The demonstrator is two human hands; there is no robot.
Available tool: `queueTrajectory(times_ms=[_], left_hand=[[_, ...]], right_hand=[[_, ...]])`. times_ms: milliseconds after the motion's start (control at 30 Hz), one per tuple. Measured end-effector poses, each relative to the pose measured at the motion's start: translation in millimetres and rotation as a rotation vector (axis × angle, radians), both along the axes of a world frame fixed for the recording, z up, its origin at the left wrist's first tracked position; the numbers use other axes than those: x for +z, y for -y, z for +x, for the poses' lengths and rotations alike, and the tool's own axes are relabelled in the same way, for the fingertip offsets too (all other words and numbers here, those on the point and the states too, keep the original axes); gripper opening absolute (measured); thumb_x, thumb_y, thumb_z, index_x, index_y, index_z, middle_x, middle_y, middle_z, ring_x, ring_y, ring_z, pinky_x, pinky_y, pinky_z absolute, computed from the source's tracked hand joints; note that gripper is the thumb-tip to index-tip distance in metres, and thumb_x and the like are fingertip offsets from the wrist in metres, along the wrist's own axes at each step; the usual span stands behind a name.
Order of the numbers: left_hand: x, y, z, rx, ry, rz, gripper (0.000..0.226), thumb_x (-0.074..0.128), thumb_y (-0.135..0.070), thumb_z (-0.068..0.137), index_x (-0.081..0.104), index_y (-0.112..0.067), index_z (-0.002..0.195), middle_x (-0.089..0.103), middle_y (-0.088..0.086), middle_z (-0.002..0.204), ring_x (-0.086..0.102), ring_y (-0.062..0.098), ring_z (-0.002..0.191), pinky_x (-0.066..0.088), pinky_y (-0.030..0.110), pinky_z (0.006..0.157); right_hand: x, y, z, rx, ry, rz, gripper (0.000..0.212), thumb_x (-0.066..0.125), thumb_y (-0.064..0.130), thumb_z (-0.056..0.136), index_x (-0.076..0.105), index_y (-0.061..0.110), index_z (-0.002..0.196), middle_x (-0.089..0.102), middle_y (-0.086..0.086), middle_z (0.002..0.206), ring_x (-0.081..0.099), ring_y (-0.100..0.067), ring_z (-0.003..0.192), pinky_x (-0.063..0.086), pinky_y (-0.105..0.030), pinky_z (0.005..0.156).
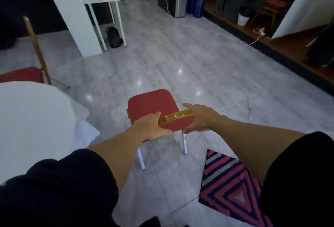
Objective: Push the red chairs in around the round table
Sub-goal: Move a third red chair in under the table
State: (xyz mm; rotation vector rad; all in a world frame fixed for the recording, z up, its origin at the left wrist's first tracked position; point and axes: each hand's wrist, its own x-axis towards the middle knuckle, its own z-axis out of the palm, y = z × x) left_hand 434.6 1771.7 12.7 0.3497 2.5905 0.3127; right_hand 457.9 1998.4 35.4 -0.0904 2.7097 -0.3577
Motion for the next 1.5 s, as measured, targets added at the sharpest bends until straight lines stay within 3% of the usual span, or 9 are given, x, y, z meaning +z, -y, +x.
queueTrajectory(times_ms=[300,433,533,767,900,1033,1167,1367,1500], left_hand=[[-44.5,-11.2,-35.7,0.154,0.125,0.033,0.088,0.062,-0.060,0.082,0.034,-0.033,0.161,0.059,0.003,0.147,0.059,0.033,0.132,0.048,0.050,0.110],[-55.7,-12.4,-43.1,0.164,0.170,0.058,0.037,0.058,-0.035,0.081,0.068,-0.041,0.116,0.074,-0.005,0.098,0.072,0.026,0.095,0.059,0.040,0.087],[-56.7,-13.4,-46.1,0.162,0.189,0.021,0.046,0.056,-0.023,0.079,0.071,-0.046,0.116,0.075,-0.005,0.092,0.073,0.024,0.091,0.058,0.034,0.078],[-58.3,-20.7,-42.3,0.202,0.139,-0.003,0.062,0.060,-0.013,0.078,0.068,-0.041,0.134,0.080,0.000,0.105,0.074,0.023,0.096,0.054,0.026,0.081],[-53.5,-34.8,-37.0,0.292,0.075,-0.044,0.060,0.058,-0.017,0.081,0.069,-0.043,0.134,0.078,0.001,0.116,0.071,0.029,0.110,0.056,0.036,0.094],[-54.3,-55.1,-28.3,0.384,0.054,-0.050,0.056,0.056,-0.018,0.084,0.069,-0.044,0.132,0.077,-0.001,0.113,0.070,0.027,0.103,0.055,0.034,0.089],[-59.2,-79.4,-17.9,0.480,0.051,-0.024,0.040,0.056,-0.017,0.084,0.075,-0.043,0.109,0.075,-0.004,0.094,0.068,0.022,0.087,0.049,0.029,0.076],[-61.8,-95.0,-23.0,0.539,-0.002,-0.031,0.022,0.058,-0.025,0.088,0.072,-0.037,0.098,0.065,-0.007,0.084,0.062,0.020,0.080,0.049,0.032,0.079],[-66.6,-93.9,-37.4,0.628,-0.009,-0.001,0.028,0.057,-0.025,0.088,0.050,-0.040,0.065,0.055,-0.012,0.069,0.059,0.019,0.074,0.052,0.035,0.082]], right_hand=[[-44.3,-15.3,-73.7,0.244,0.093,0.085,0.102,0.086,0.052,0.081,0.030,0.036,0.164,0.056,-0.002,0.154,0.054,-0.029,0.139,0.037,-0.046,0.115],[-61.8,-14.1,-84.4,0.312,0.095,0.056,0.057,0.077,0.040,0.092,0.056,0.038,0.145,0.069,0.008,0.130,0.065,-0.020,0.116,0.049,-0.037,0.096],[-69.5,-15.3,-92.7,0.325,0.103,0.041,0.030,0.067,0.027,0.095,0.071,0.044,0.120,0.074,0.013,0.105,0.068,-0.017,0.094,0.053,-0.034,0.078],[-84.4,-25.9,-108.5,0.496,0.109,0.012,0.038,0.060,0.018,0.090,0.074,0.044,0.114,0.071,0.011,0.083,0.068,-0.016,0.075,0.049,-0.030,0.066],[-87.0,-35.2,-123.0,0.586,0.099,-0.004,0.030,0.059,0.018,0.087,0.061,0.046,0.078,0.068,0.008,0.077,0.067,-0.023,0.076,0.045,-0.032,0.066],[-82.1,-46.0,-134.5,0.686,0.095,0.002,0.028,0.060,0.020,0.088,0.061,0.047,0.083,0.061,0.011,0.075,0.065,-0.023,0.076,0.055,-0.037,0.072],[-82.5,-61.0,-150.1,0.782,0.101,0.008,0.036,0.060,0.019,0.087,0.052,0.050,0.071,0.064,0.010,0.077,0.065,-0.022,0.076,0.050,-0.034,0.069],[-81.6,-60.2,-185.2,0.895,0.101,0.010,0.024,0.061,0.021,0.087,0.072,0.038,0.100,0.070,0.009,0.084,0.065,-0.019,0.077,0.050,-0.033,0.067],[-82.3,-47.2,-218.0,0.987,0.103,0.007,0.022,0.062,0.020,0.086,0.071,0.037,0.097,0.069,0.009,0.079,0.064,-0.016,0.071,0.057,-0.036,0.068]])
